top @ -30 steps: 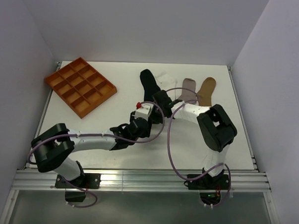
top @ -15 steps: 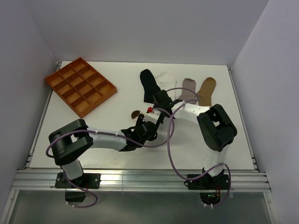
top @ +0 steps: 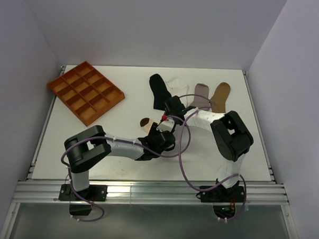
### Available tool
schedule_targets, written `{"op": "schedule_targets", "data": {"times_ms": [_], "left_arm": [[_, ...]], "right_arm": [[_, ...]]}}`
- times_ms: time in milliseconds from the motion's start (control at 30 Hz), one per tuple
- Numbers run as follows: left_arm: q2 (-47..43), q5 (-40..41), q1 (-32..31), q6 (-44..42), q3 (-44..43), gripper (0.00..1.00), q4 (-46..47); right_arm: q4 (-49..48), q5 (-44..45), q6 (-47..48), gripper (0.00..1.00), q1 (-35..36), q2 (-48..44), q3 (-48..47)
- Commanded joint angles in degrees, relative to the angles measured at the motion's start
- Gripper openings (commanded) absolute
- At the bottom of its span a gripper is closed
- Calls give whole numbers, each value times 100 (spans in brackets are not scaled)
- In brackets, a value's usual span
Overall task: Roll the socks
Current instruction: Roll the sock at the center of the board.
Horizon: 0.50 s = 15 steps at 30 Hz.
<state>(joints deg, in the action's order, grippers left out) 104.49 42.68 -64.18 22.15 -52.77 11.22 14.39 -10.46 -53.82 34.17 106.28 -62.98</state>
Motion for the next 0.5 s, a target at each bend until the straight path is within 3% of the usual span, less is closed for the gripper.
{"op": "schedule_targets", "data": {"times_ms": [0,167,233,267,333,367,467], "left_arm": [[361,100,55,395,-189,56,-586],[511,329,160,781,-216,50,-1017],[494,303,230,931,-146,43,-1096],[476,251,257,957,-119,39,-1079],[406,154,354,958,-49,18,-991],[371,23,380,914,-23,2,-964],[178,-433,477,870,109,1,-798]], "right_arm": [[415,79,39,2,81,174,181],[302,-44,-14,2,81,174,242],[231,-158,-32,3,72,165,313],[161,-193,-67,3,55,156,330],[99,-264,-84,4,46,112,383],[38,-290,-93,4,37,95,418],[-94,-343,-146,13,19,-10,506]]}}
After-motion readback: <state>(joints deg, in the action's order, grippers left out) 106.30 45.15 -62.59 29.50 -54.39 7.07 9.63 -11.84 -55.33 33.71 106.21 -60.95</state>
